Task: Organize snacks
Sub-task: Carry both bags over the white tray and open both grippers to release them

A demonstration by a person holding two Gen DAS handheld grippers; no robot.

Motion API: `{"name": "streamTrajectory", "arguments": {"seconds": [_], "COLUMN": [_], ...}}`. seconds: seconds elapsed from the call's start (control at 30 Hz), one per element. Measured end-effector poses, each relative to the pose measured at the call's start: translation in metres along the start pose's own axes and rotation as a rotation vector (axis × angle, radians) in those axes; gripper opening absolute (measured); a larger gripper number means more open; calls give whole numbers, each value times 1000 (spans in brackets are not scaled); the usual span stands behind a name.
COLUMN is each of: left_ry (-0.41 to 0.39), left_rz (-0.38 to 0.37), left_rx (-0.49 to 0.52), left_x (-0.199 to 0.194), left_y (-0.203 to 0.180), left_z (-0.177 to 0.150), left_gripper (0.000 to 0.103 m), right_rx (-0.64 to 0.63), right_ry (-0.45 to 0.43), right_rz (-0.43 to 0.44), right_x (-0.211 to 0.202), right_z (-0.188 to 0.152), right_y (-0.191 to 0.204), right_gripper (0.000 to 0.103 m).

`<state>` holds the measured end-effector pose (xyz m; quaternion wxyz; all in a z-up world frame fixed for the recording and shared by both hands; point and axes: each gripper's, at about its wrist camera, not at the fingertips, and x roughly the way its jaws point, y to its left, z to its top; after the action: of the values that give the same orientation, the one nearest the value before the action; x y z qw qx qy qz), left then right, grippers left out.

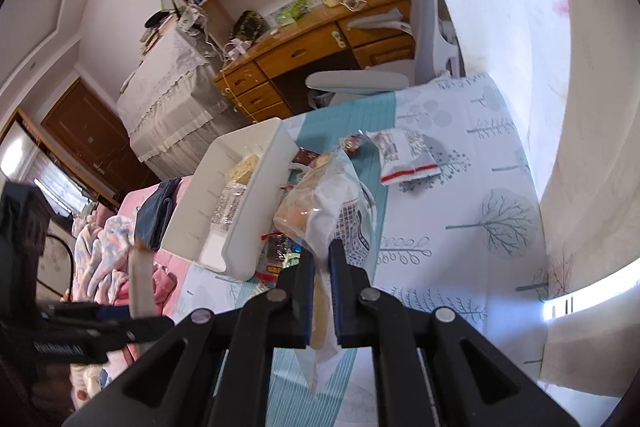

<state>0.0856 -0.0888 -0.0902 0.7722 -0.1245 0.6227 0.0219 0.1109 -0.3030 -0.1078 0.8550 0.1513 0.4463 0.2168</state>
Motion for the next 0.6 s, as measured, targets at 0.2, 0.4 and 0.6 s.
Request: {"name": "streamTrajectory", "arguments": {"seconds": [0.2, 0.4, 0.6], "left_ry": [28, -13, -48], "left_rz": [-73, -84, -98], "left_rx": [-22, 26, 72], "left_x": [-20, -45, -66], "left_y": [25, 49, 79], "left_z": [7, 26, 54], "left_gripper": [53, 53, 53], "right_rx": [-37, -64, -60], "right_ry": [-41, -82, -141], "right_rz": [12, -14, -51], "right_x": [-5, -7, -5], "right_z": [3, 8, 15], "right_y": [25, 56, 89], "right_gripper": [7, 7, 7]}}
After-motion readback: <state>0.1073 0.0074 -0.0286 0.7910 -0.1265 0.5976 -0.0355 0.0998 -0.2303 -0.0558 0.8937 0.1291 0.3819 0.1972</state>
